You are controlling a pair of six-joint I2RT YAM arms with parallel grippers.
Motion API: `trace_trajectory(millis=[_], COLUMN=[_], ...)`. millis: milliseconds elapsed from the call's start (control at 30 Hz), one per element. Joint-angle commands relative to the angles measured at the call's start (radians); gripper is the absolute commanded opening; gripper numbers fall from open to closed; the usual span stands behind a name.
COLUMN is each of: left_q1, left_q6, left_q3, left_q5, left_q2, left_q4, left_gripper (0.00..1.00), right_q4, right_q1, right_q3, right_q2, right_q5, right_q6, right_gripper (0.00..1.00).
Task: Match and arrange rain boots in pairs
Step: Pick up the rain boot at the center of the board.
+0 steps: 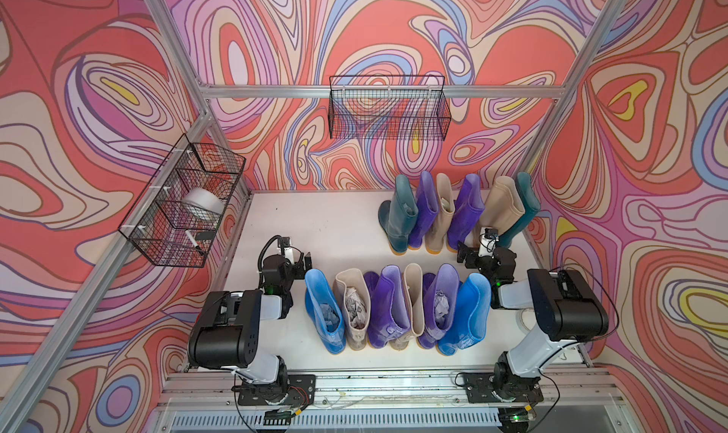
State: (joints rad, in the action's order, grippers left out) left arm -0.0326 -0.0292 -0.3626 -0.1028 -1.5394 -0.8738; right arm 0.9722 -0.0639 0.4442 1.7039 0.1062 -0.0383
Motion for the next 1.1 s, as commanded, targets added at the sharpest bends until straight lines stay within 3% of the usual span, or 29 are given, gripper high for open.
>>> trace_trajectory(millis=[0,100,300,467,700,1067], left_q1=[0.002,0.002,0.003,0.009,0.019,0.161], left_q6=[0.019,0.007,-0.028,-0.084,-0.236,-0.193], left_q3=[0.029,0.062,0.014,-0.028,-0.282,-0.677], left_q5=[-0.015,0.020,0.118,0.164,0.156,0.160], left_q2=[0.014,0.068,0.279,0.431,0.554,0.587], left_q4=[-0.083,-0.097,0.161,0.269,0.634,0.965], left_gripper=[1.00,1.00,1.00,1.00,1.00,1.00], right_q4=[-0.018,0.004,-0.117,-0.244,-0.546,-0.905], right_q1=[0.004,0.006,0.007,0.007,0.006,0.016], right_q3=[0.008,-0.015,0.005,0.038,0.147,0.348], right_q2=[-0.028,-0.054,-0.153,-0.261,-0.453,-0.644], right_q5=[-0.068,-0.110,-0.145,-0.146,-0.105,-0.066], right_q6=[-0.028,-0.039,-0.048,-0.063,-0.053,-0.114], right_gripper=[0.98,0.98,0.98,0.98,0.97,0.98])
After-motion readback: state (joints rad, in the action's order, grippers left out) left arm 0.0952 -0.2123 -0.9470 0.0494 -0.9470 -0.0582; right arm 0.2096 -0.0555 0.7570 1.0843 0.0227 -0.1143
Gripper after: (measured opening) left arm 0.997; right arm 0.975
